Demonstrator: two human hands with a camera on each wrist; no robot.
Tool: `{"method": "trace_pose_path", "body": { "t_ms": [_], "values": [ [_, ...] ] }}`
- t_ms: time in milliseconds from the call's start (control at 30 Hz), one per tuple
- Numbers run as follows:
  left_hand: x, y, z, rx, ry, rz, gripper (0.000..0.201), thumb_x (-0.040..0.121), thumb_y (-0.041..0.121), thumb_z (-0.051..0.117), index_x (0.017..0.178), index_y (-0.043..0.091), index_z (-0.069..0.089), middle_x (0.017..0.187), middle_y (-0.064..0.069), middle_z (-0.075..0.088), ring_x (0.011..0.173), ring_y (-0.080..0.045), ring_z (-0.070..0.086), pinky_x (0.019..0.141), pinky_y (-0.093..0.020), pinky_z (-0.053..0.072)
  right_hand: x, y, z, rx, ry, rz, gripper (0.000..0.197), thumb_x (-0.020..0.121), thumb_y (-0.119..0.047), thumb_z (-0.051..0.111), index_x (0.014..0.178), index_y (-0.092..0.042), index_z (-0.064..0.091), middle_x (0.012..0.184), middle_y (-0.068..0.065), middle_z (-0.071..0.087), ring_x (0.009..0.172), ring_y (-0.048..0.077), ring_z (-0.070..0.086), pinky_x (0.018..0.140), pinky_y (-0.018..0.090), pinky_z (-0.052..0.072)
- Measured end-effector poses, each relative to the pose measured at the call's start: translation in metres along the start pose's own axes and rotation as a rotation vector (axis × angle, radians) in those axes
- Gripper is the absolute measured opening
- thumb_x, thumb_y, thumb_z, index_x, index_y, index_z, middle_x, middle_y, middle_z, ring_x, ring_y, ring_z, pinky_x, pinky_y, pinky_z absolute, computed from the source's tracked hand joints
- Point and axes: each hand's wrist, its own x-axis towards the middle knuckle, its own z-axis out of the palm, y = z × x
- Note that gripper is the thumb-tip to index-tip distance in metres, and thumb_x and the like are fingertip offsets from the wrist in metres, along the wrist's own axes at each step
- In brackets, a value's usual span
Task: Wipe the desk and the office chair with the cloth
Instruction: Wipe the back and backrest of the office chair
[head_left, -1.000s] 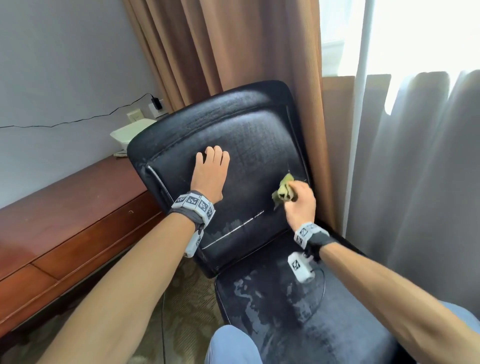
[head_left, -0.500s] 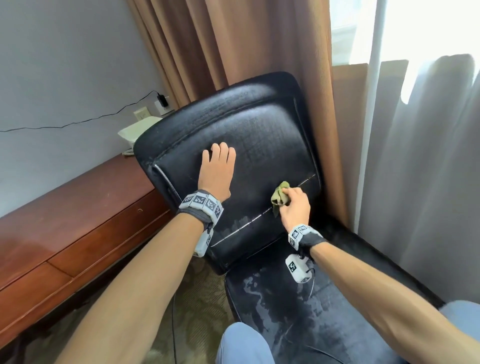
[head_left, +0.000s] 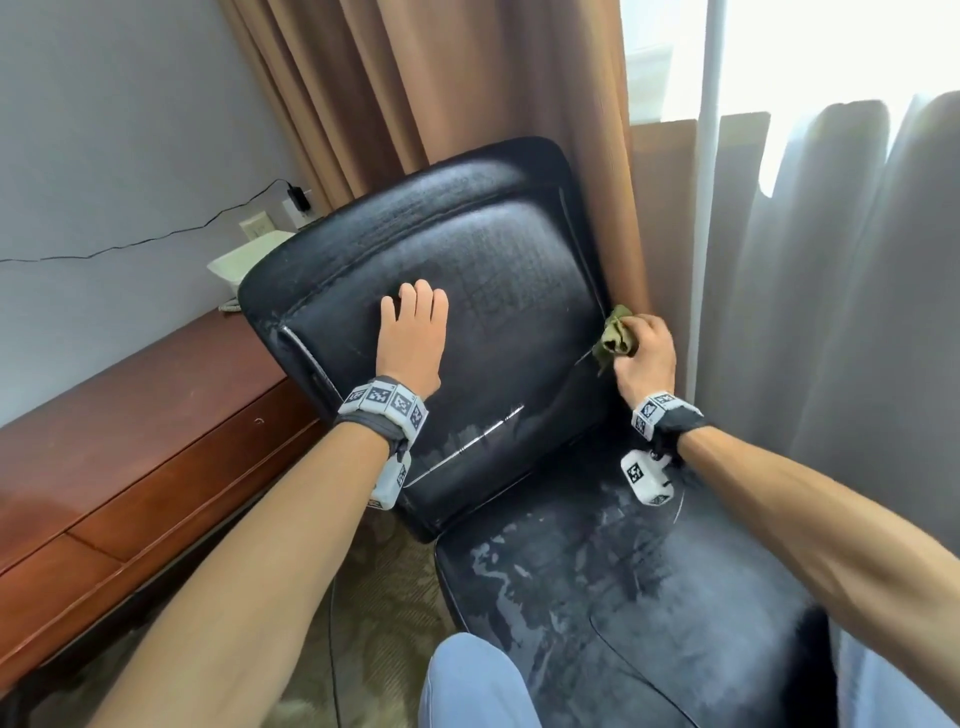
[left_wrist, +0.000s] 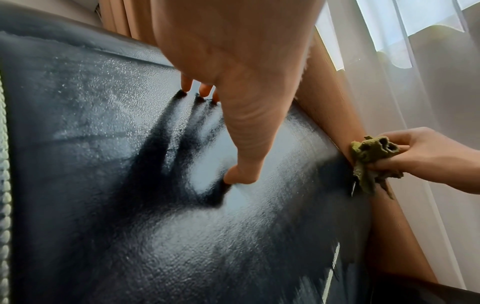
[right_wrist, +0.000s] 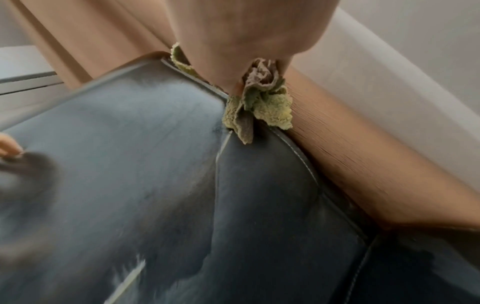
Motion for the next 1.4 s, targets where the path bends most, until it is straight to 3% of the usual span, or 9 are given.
{"method": "trace_pose_path", "body": {
  "t_ms": [133,333,567,667,767,967,1067,1233,1400],
  "values": [
    [0.002,0.000,0.002,0.007,-0.001,0.003,0.126,0.060,0.059,0.090,0.152,0.010,0.020,0.157,-0.016,0.029,0.143,-0.035,0.034,0.114,-0.049,0.035,0.019,-0.002,0.018,0.081,0.023,0.060,0.039,0.079,0.004,0.060,0.115,-0.008,0.071,0.118,0.010,0.065,0.107,0.034,0.061,0.100,0.041,0.050],
    [0.004,-0.001,0.008,0.005,0.004,0.000,0.129,0.060,0.061,0.090,0.155,0.010,0.019,0.159,-0.016,0.028,0.146,-0.035,0.032,0.117,-0.050,0.033,-0.029,-0.023,0.065,0.120,0.223,0.230,0.033,0.074,0.008,0.057,0.100,-0.006,0.071,0.104,0.015,0.066,0.089,0.038,0.056,0.080,0.038,0.041],
    [0.002,0.000,0.008,-0.005,0.006,0.001,0.130,0.060,0.060,0.091,0.155,0.011,0.018,0.160,-0.016,0.027,0.147,-0.036,0.031,0.117,-0.050,0.032,-0.112,-0.022,0.096,0.064,-0.199,0.258,0.021,0.075,0.009,0.059,0.087,-0.007,0.065,0.094,0.013,0.062,0.089,0.038,0.059,0.080,0.040,0.043],
    [-0.001,-0.001,0.005,-0.013,0.000,0.005,0.129,0.060,0.059,0.091,0.154,0.011,0.019,0.159,-0.016,0.027,0.146,-0.036,0.032,0.117,-0.049,0.032,-0.125,-0.010,0.089,0.030,-0.410,0.242,0.014,0.080,-0.002,0.065,0.080,-0.016,0.065,0.084,0.005,0.065,0.087,0.033,0.064,0.074,0.032,0.043],
    [-0.003,-0.003,-0.001,-0.030,0.006,0.009,0.125,0.062,0.057,0.090,0.153,0.010,0.019,0.159,-0.016,0.027,0.145,-0.035,0.032,0.116,-0.048,0.033,-0.135,-0.003,0.072,0.003,-0.411,0.212,0.022,0.084,-0.009,0.069,0.072,-0.024,0.057,0.076,-0.003,0.057,0.081,0.029,0.062,0.070,0.027,0.034],
    [-0.027,-0.016,-0.008,-0.196,-0.030,0.079,0.109,0.075,0.054,0.084,0.154,0.011,0.023,0.164,-0.016,0.018,0.147,-0.034,0.026,0.114,-0.041,0.033,-0.140,-0.029,0.050,0.094,-0.337,0.262,0.008,0.086,-0.013,0.068,0.080,-0.018,0.065,0.083,-0.004,0.063,0.082,0.022,0.064,0.074,0.031,0.048],
    [-0.055,-0.039,-0.004,-0.200,-0.023,0.082,0.099,0.079,0.040,0.084,0.155,0.012,0.028,0.165,-0.015,0.019,0.149,-0.033,0.026,0.114,-0.041,0.033,-0.146,-0.080,0.044,0.219,-0.331,0.127,0.024,0.081,0.000,0.067,0.098,-0.018,0.070,0.098,-0.006,0.065,0.092,0.015,0.063,0.076,0.013,0.044],
    [-0.100,-0.096,0.013,-0.220,-0.039,0.017,0.080,0.080,0.021,0.081,0.149,0.011,0.042,0.160,-0.015,0.032,0.143,-0.033,0.035,0.110,-0.042,0.037,-0.168,-0.165,0.066,0.151,-0.510,-0.492,0.055,0.070,0.007,0.071,0.121,-0.013,0.069,0.129,0.000,0.063,0.116,0.024,0.056,0.093,0.041,0.054],
    [-0.114,-0.138,0.029,-0.232,0.004,0.063,0.071,0.087,0.003,0.067,0.153,0.018,0.046,0.163,-0.011,0.035,0.147,-0.029,0.034,0.108,-0.042,0.040,-0.192,-0.232,0.096,-0.019,-0.562,-0.875,0.049,0.078,-0.001,0.073,0.125,-0.013,0.066,0.132,0.002,0.061,0.121,0.026,0.054,0.069,0.035,0.057]
  ]
}}
